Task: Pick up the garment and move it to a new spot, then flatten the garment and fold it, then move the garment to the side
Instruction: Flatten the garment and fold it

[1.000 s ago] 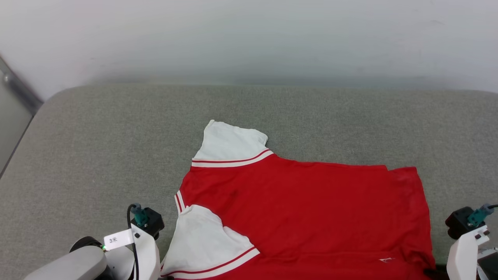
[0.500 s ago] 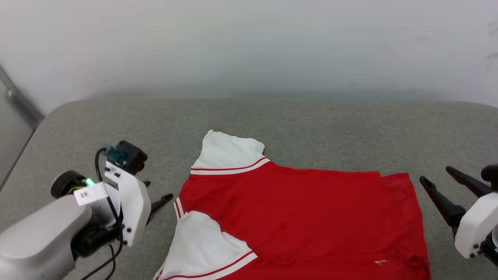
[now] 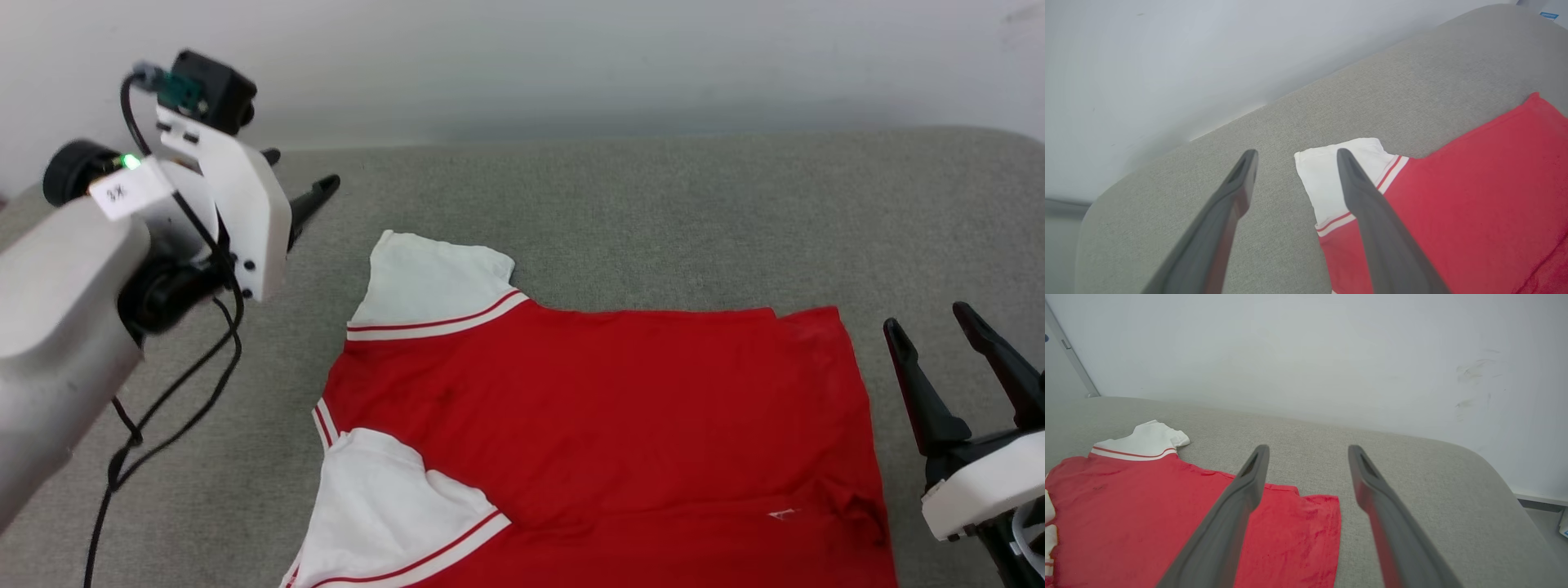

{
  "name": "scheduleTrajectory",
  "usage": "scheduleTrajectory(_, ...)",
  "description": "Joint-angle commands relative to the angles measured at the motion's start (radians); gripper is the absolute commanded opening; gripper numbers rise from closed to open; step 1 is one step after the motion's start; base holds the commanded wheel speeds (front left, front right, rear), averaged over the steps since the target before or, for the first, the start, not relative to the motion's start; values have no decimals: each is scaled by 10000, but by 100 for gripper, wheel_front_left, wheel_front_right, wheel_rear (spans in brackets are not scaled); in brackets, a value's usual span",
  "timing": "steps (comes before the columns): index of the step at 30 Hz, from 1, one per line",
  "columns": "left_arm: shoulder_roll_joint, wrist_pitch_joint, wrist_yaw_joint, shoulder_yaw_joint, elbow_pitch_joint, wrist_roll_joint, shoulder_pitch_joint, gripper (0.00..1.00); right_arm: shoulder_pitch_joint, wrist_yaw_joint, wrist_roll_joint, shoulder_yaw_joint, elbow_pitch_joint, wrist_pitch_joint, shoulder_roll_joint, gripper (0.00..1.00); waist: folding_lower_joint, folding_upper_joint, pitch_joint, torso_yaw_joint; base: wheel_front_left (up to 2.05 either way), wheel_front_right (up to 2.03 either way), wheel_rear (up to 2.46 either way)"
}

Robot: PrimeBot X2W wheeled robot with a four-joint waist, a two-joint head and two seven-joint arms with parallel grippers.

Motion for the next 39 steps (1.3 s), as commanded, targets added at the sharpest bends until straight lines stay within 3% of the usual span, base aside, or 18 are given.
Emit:
scheduleTrajectory(1, -84, 230, -116, 8, 246, 61, -445, 100, 107, -4, -172, -69, -254, 43, 181, 100, 0, -1, 628, -346, 0, 0, 0)
scheduleTrajectory(8, -543, 2214, -584, -14, 1585, -358, -2227, 100, -276, -4, -682, -34, -1176, 125, 708, 100, 0, -1, 2130, -975, 0, 0, 0)
scheduleTrajectory(14, -598, 4052, -759, -261, 2469, -713, -3113, 100, -759, -4, -810, 200, -1504, 78, 829, 100, 0, -1, 3171, -1445, 0, 0, 0)
scheduleTrajectory(26, -727, 5022, -831, -780, 3943, -870, -2518, 100, -1386, -4, -1010, 516, -1394, -199, 1054, 100, 0, -1, 4219, -1978, 0, 0, 0)
scheduleTrajectory(27, -763, 5074, -866, -879, 3983, -837, -2386, 34, -1392, -5, -1019, 484, -1352, -216, 1045, 100, 0, -1, 4224, -1967, 0, 0, 0)
scheduleTrajectory(28, -782, 5072, -896, -942, 4015, -844, -2295, 0, -1408, -4, -1019, 465, -1311, -232, 1031, 100, 0, -1, 4217, -1949, 0, 0, 0)
scheduleTrajectory(35, -807, 4406, -999, -939, 3807, -803, -2477, 0, -1694, -5, -957, 188, -1189, -101, 695, 100, 0, -1, 3711, -1572, 0, 0, 0)
scheduleTrajectory(39, -872, 3788, -998, -1117, 3273, -653, -2674, 0, -2094, -4, -892, 52, -1098, 316, 79, 100, 0, -1, 3218, -1236, 0, 0, 0)
